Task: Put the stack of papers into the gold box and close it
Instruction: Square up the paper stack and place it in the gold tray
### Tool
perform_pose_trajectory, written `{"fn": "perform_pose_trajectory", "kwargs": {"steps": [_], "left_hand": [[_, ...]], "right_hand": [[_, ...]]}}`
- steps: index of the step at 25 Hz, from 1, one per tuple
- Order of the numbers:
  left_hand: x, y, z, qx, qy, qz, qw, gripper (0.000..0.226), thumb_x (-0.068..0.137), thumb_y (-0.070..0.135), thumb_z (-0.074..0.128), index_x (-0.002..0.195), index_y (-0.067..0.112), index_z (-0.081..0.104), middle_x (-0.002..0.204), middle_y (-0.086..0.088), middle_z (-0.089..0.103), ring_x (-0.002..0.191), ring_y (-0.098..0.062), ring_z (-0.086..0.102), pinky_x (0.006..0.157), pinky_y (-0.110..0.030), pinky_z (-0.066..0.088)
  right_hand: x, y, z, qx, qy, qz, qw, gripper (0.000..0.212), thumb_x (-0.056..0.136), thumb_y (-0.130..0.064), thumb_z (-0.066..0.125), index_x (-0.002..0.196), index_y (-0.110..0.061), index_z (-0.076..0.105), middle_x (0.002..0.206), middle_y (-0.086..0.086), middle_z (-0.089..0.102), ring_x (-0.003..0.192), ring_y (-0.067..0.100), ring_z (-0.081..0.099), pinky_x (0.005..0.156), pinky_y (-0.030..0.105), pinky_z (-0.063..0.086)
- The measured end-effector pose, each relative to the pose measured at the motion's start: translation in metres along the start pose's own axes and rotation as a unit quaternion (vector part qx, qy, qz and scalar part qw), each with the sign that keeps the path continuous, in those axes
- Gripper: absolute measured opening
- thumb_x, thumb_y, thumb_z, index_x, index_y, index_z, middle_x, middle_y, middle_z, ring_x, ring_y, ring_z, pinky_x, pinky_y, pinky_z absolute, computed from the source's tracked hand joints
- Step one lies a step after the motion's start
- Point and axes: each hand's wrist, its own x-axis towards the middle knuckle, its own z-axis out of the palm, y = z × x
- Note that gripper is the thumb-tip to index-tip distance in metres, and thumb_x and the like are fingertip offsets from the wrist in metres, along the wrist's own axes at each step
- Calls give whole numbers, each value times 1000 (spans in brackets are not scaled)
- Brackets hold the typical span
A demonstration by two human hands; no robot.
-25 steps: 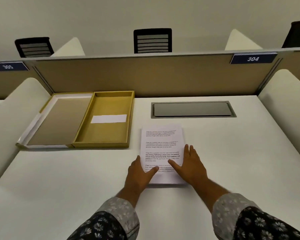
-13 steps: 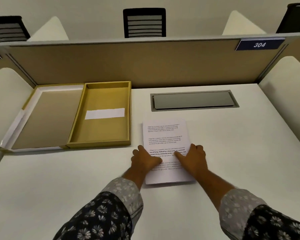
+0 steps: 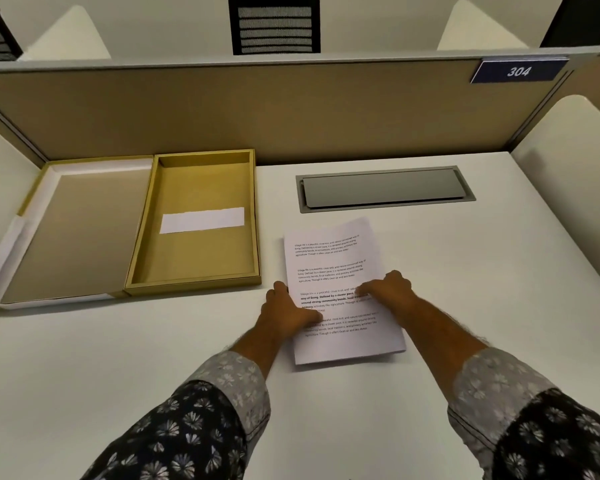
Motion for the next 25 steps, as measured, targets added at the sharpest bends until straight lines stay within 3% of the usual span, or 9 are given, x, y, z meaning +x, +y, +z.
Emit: {"fn": "perform_pose_trajectory", "kwargs": {"steps": [3, 6, 8, 10, 15, 20, 25], "left_hand": [[10, -8, -2, -27, -19, 1, 999, 109, 31, 62, 92, 122, 25, 44, 127, -2, 63, 112, -25, 69, 94, -48, 63], [8, -8, -8, -54, -42, 9, 998, 104, 39, 50, 99, 123, 22, 46, 129, -3, 64, 113, -23, 68, 96, -46, 62], [0, -4, -14, -64, -55, 10, 996, 94, 54, 35, 102, 127, 17, 46, 129, -4, 62, 116, -24, 66, 92, -40, 60], [0, -3, -15, -80, -68, 12, 994, 85, 65, 23, 101, 130, 13, 46, 129, -5, 63, 117, -25, 65, 83, -33, 57], [-7, -8, -16, -114, -58, 30, 991, 66, 77, 15, 93, 129, 14, 52, 128, -9, 69, 111, -25, 70, 84, -42, 63], [-30, 7, -22, -307, -50, 54, 949, 75, 76, 13, 93, 139, 21, 54, 131, -3, 73, 119, -27, 71, 105, -55, 57], [-63, 35, -49, -361, 27, 146, 921, 48, 80, -1, 85, 122, 15, 71, 119, -6, 81, 111, -30, 76, 96, -46, 62]], "right_hand": [[-10, -8, 1, 112, 11, -2, 994, 74, 75, -15, 89, 131, -7, 41, 117, 14, 63, 104, 38, 71, 91, 56, 63], [-9, -3, -2, 151, -14, 4, 988, 62, 76, -6, 85, 131, 1, 57, 113, 20, 73, 95, 41, 75, 84, 56, 64], [-16, 0, -5, 168, -67, -9, 984, 49, 84, 0, 78, 132, -3, 65, 115, 21, 77, 98, 42, 76, 89, 58, 63], [-23, 4, -6, 165, -88, -47, 981, 45, 92, -1, 72, 135, -10, 64, 121, 16, 76, 104, 40, 76, 94, 59, 61], [-53, 11, -10, 163, -59, -162, 971, 36, 98, -14, 70, 133, -21, 62, 121, 6, 77, 90, 25, 80, 71, 37, 64], [-88, 11, -36, 209, -106, -242, 941, 34, 97, -18, 73, 128, -28, 66, 116, -1, 80, 98, 24, 81, 80, 43, 67], [-104, 16, -39, 273, -114, -282, 913, 31, 95, -17, 75, 122, -30, 68, 118, -1, 78, 104, 24, 78, 85, 43, 66]]}}
